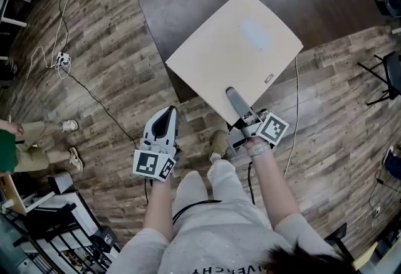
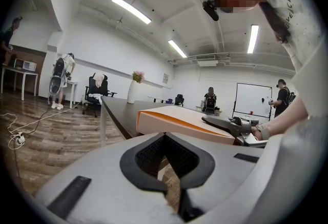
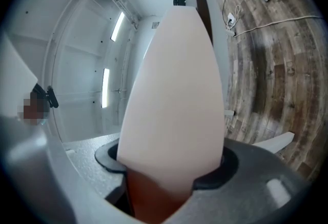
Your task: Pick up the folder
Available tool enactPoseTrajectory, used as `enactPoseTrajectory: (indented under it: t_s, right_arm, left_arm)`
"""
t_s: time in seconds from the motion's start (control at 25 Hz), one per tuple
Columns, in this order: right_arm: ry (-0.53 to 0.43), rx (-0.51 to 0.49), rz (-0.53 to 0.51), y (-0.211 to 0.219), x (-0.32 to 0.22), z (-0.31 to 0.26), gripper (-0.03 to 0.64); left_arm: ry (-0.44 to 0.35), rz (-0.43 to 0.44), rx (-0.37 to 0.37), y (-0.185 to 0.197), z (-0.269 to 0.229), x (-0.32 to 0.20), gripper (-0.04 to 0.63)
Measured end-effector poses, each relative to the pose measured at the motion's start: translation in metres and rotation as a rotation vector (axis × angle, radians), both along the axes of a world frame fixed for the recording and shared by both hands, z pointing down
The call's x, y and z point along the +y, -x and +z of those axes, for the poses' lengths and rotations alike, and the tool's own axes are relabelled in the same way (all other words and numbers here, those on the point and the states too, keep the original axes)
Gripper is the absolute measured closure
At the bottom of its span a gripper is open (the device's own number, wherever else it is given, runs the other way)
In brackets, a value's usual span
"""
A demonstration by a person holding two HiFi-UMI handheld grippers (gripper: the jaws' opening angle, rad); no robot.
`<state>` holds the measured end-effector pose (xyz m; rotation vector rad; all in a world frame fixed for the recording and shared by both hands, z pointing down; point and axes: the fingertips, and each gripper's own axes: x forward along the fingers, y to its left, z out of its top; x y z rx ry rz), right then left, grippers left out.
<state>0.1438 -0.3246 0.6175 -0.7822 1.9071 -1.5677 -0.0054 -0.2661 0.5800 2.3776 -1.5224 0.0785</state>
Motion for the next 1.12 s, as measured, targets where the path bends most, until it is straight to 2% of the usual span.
enactPoseTrajectory:
  t_s: [0.16,0.64,1.12]
  right_arm:
    - [0.015,-0.01,-0.005,0.001,0.003,0.001,0.311]
    - [0.001,0.044,-0.027,-0.012,0.004,-0.007,0.324]
    - [-0.121,0.183,-0.016,-0.012,-0.002,-0.054,0.33]
  left_arm:
    - [0.001,-0.007,0.004,0.005,-0.002,0.001,0.597]
    - [-0.027,-0.019,-0.002,0.009,-0.018,0.004,0.597]
    - [-0.051,-0.016,0.01,0.03,-0.044,-0.001,0.597]
